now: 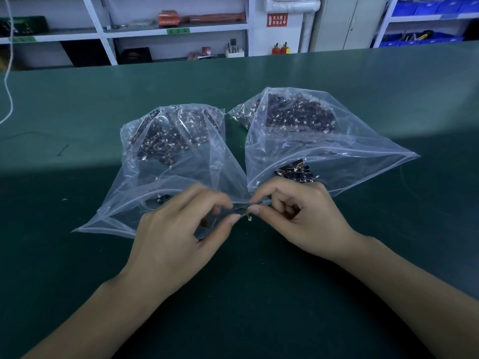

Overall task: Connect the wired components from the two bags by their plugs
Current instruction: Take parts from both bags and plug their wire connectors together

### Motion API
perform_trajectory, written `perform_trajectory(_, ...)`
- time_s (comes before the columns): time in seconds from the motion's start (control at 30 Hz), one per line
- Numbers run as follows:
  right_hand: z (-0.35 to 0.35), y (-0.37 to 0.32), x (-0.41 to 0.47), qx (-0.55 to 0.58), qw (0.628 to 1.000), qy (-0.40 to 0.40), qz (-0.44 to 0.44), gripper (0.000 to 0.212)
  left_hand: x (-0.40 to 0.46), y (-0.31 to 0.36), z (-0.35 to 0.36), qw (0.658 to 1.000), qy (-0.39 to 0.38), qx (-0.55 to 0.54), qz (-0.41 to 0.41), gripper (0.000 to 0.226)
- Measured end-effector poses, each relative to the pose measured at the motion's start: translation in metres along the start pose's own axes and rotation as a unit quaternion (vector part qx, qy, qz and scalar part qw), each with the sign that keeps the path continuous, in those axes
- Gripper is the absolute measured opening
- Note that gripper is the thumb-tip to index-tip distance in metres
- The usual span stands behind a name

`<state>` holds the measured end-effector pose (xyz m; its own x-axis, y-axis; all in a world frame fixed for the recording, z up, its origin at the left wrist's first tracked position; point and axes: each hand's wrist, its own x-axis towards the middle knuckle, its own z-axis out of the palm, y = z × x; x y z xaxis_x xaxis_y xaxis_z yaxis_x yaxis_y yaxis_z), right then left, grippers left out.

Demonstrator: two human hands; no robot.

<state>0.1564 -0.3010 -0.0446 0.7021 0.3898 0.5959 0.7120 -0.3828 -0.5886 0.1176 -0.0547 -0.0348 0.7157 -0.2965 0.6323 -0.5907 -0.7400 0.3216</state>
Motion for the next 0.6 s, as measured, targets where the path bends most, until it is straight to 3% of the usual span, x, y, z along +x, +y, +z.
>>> perform_trajectory(0.2,-0.023,0.02,0.004,-0.088,0.994,0.028,0.064,0.005,0.001,0.0,-0.003,0.999,-0.017,0.049,-0.016,0.047)
perform_trajectory(0.4,-0.032,0.041,0.006,-0.147,0.965,0.09,0.196,0.006,0.001,0.001,-0.003,0.999,-0.017,0.051,-0.007,0.05)
perform_trajectory(0.6,-0.04,0.048,0.008,-0.151,0.943,0.128,0.266,0.006,0.001,-0.001,-0.001,0.998,-0.004,0.066,0.001,0.048)
